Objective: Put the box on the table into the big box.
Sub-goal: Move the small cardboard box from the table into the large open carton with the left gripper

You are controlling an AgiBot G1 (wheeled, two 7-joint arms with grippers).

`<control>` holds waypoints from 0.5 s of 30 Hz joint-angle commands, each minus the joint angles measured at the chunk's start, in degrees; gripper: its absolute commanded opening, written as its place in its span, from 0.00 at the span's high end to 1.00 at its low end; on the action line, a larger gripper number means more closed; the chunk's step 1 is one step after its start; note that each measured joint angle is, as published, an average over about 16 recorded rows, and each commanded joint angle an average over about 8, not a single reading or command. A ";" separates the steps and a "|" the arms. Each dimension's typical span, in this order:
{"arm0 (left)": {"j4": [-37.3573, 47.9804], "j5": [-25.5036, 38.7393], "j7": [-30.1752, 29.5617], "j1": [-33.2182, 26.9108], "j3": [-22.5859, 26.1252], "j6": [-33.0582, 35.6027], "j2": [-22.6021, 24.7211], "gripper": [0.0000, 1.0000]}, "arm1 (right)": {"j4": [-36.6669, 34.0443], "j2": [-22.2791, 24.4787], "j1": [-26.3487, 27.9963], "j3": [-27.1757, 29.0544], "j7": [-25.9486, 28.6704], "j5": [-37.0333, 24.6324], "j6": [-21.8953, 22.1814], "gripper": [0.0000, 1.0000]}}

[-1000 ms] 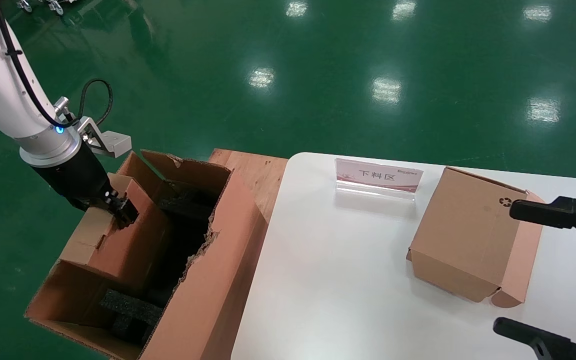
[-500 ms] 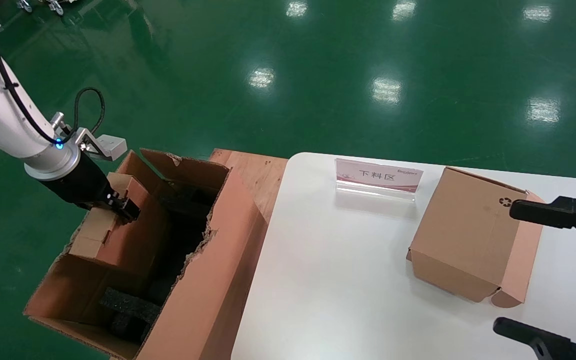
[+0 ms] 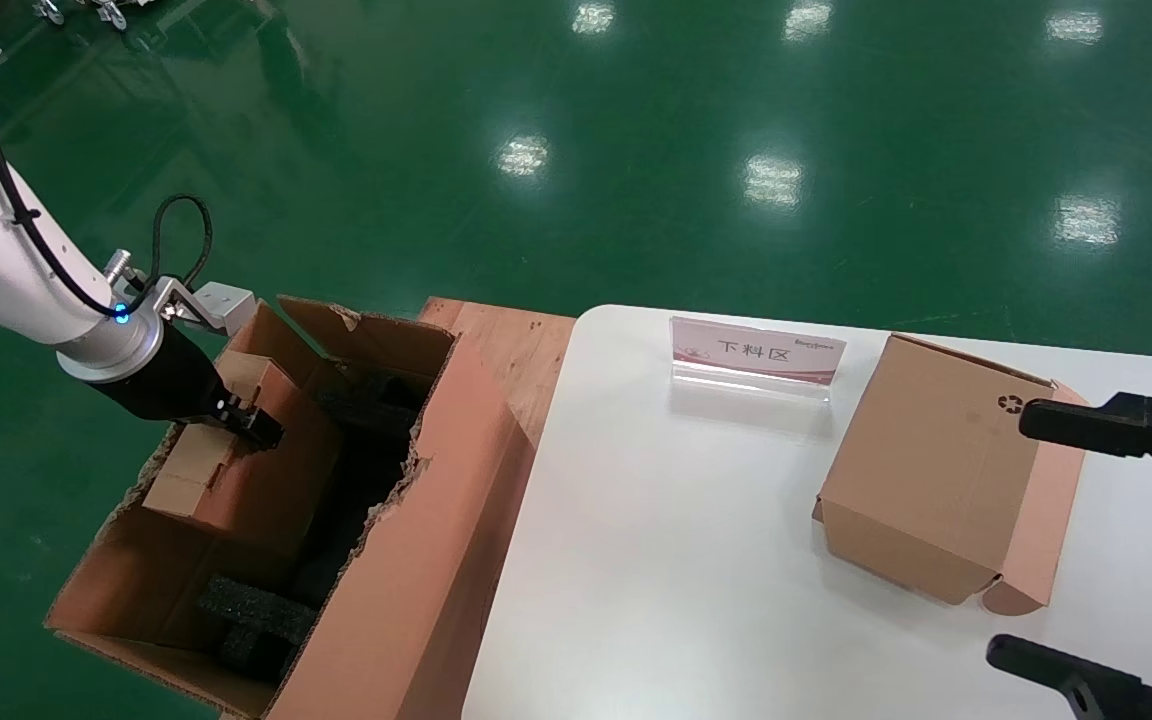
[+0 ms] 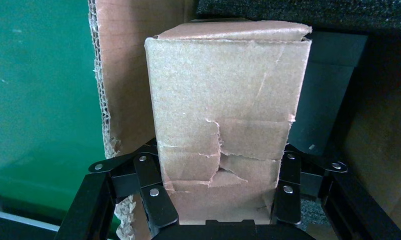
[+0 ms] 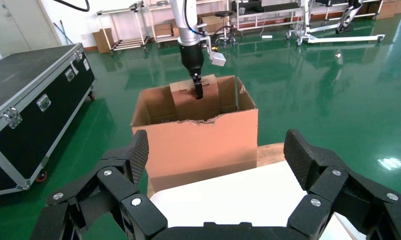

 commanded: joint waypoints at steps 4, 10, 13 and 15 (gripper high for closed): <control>-0.89 -0.24 0.68 0.92 -0.27 -1.19 -0.92 1.00 | 0.00 0.00 0.00 0.00 0.00 0.00 0.00 0.00; -1.98 -0.55 1.41 2.09 -0.54 -2.46 -2.00 1.00 | 0.00 0.00 0.00 0.00 0.00 0.00 0.00 0.00; -2.39 -0.64 1.63 2.51 -0.60 -2.86 -2.36 0.83 | 0.00 0.00 0.00 0.00 0.00 0.00 0.00 0.00; -2.61 -0.69 1.72 2.71 -0.62 -3.05 -2.54 0.58 | 0.00 0.00 0.00 0.00 0.00 0.00 0.00 0.00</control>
